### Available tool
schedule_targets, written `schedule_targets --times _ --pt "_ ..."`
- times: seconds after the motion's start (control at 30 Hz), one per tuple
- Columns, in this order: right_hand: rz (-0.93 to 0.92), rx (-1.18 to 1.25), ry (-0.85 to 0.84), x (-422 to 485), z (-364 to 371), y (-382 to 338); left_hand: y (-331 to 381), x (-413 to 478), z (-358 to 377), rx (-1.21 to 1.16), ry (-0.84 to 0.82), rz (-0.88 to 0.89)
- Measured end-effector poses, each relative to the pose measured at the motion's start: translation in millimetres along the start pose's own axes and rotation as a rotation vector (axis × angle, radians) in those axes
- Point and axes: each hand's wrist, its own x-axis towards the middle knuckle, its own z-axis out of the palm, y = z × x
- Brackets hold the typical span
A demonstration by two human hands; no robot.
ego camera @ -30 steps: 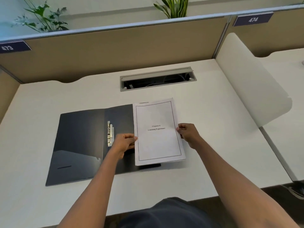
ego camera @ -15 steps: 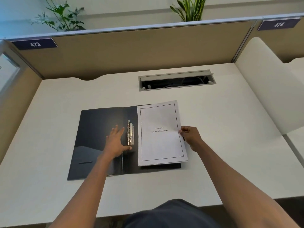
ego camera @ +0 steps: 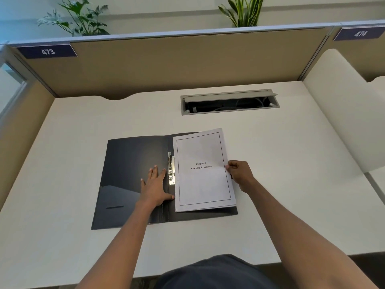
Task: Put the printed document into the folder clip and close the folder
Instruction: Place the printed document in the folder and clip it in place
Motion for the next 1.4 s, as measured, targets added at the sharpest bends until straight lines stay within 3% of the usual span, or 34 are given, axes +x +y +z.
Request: schedule_targets --times 0.53,1.13,1.4 --pt "0.022 -0.092 -0.030 3 15 -2 1 0 -2 -0.034 -0.040 0.011" --pt "-0.043 -0.235 0.086 -3 28 -6 2 1 -7 -0.088 -0.032 0.016" --pt "-0.084 -0.451 0.156 -5 30 -14 12 16 -35 -0.408 0.305 -0.005"
